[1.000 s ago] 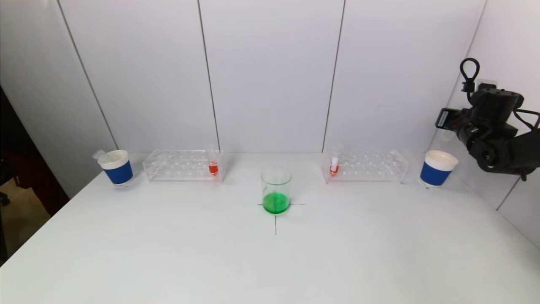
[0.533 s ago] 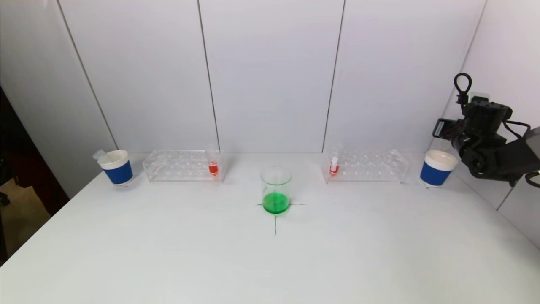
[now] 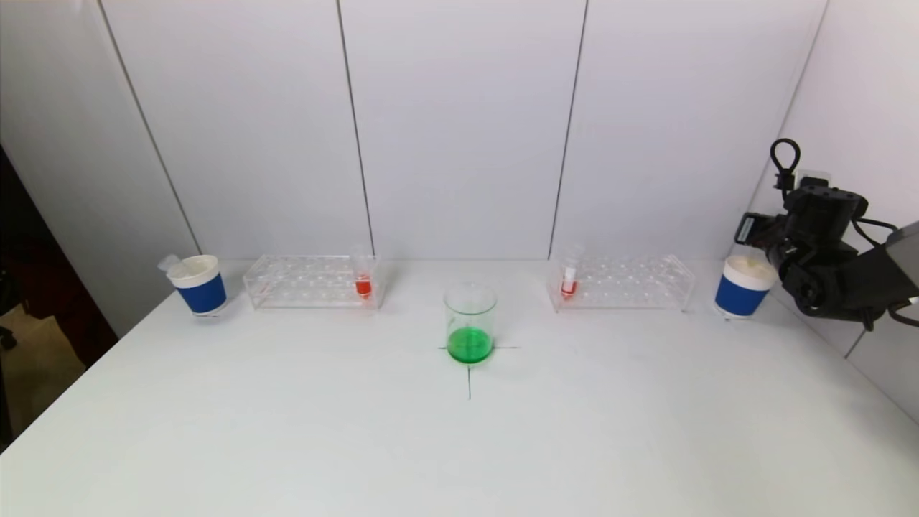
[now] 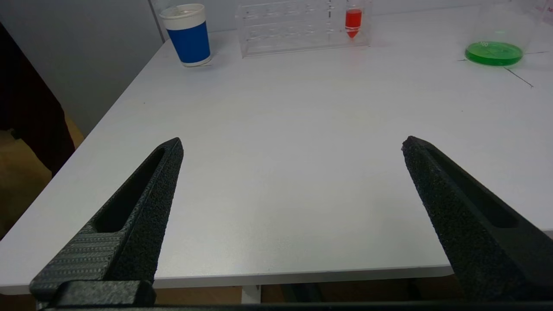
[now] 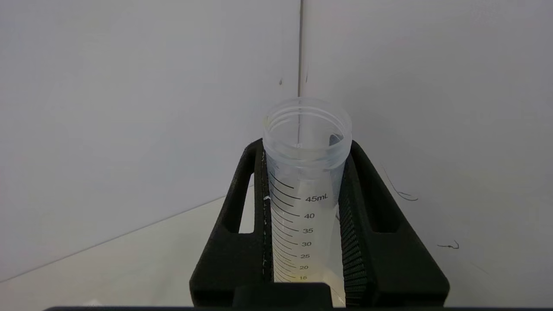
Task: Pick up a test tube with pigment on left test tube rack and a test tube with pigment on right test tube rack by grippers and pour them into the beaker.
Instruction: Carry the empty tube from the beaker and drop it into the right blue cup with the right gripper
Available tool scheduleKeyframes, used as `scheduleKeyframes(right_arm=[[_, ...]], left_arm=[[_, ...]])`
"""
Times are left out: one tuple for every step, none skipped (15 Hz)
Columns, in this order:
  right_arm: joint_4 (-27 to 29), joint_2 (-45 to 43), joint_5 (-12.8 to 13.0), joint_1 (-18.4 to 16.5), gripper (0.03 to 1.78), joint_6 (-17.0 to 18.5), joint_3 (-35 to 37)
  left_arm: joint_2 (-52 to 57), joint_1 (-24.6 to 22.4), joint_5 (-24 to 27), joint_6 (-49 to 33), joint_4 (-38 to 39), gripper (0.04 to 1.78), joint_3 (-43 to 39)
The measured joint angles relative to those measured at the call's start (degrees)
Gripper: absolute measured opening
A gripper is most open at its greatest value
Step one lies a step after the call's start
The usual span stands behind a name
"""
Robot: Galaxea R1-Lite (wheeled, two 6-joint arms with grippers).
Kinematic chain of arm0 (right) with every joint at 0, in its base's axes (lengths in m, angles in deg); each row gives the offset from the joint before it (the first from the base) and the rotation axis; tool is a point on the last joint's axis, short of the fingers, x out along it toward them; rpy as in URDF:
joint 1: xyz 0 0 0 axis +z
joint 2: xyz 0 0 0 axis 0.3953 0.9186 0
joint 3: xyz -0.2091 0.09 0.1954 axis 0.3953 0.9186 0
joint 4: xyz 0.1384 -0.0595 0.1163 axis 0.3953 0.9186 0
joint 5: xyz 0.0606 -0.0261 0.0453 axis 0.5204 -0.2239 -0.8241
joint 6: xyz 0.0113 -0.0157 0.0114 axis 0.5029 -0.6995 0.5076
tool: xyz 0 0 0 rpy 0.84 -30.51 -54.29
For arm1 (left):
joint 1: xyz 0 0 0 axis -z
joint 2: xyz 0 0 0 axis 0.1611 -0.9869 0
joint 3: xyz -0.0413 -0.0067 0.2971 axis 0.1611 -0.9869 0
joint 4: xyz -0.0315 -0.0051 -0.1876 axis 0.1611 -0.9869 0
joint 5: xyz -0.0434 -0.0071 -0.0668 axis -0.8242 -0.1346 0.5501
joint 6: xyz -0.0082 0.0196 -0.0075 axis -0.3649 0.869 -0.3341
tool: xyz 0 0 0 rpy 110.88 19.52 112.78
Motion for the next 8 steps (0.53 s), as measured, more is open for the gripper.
scheduleKeyframes(right_arm=[[-0.26,0.02,0.0,0.0,0.5,0.02,0.67],[-0.61,0.05,0.0,0.0,0.5,0.02,1.44],[-1.49,0.05,0.0,0.0,0.5,-0.02,2.21],[-2.18,0.05,0.0,-0.04,0.5,-0.06,3.04],[-2.68,0.05,0.0,0.0,0.5,-0.06,3.72],[-2.88,0.05,0.0,0.05,0.5,-0.06,4.22],[-2.88,0.05,0.02,0.11,0.5,-0.02,4.61],[-2.95,0.05,0.02,0.18,0.5,-0.02,4.94]], left_arm=[[0.0,0.0,0.0,0.0,0.0,1.77,0.0],[0.0,0.0,0.0,0.0,0.0,1.77,0.0],[0.0,0.0,0.02,0.0,0.0,1.77,0.0],[0.0,0.0,0.02,0.0,0.0,1.77,0.0],[0.0,0.0,0.0,-0.02,-0.02,1.77,0.0],[0.0,-0.02,0.02,0.0,0.0,1.77,0.0],[0.0,0.0,0.0,0.0,-0.02,1.77,0.0],[0.0,0.0,0.0,-0.02,-0.02,1.77,0.0]])
